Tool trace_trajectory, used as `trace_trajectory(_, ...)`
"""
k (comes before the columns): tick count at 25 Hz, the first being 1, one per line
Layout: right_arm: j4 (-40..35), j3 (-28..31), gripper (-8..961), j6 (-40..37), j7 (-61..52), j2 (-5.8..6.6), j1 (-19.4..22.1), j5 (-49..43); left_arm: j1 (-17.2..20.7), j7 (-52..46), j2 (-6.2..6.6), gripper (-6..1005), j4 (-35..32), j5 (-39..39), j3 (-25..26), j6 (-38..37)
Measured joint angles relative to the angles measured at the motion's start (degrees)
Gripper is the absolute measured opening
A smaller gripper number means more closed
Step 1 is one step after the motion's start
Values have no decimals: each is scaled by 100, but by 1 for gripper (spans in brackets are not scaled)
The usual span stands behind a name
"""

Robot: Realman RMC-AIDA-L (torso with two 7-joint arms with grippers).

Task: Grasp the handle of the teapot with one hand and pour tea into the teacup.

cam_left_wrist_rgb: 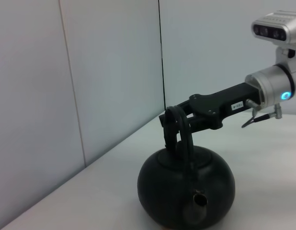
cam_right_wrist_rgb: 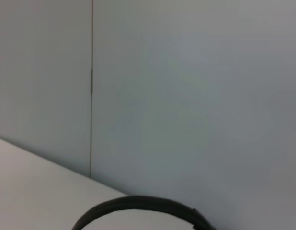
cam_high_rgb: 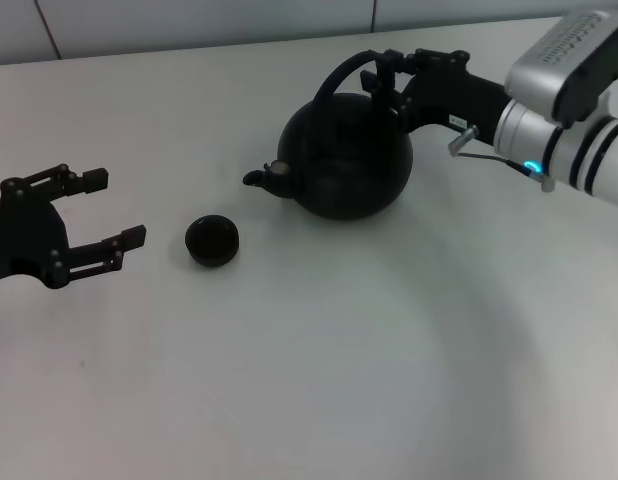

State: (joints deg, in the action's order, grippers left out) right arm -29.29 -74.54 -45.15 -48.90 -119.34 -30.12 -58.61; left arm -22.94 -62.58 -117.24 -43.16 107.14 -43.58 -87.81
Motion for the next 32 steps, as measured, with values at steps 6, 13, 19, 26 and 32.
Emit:
trace_trajectory(6, -325, 9, 379, -363, -37, -15, 414, 34, 0, -22, 0, 788, 0, -129, 25, -41)
trace_trajectory(13, -469, -4, 379, -1094, -274, 17, 836, -1, 11, -47, 0, 788, 5, -426, 29, -68)
trace_trajectory(19, -929, 132, 379, -1875, -727, 66, 1296, -595, 76, -52, 9, 788, 36, -576, 37, -204)
trace_trajectory(26, -1869, 1486, 380, -3625, -2228, 129, 1495, -3200, 138, -53, 38, 788, 67, -548, 37, -494)
trace_trajectory(32, -2179, 2246, 379, -4555, -2180, 194, 1497, -3870, 235, -53, 27, 788, 78, -536, 0, -689)
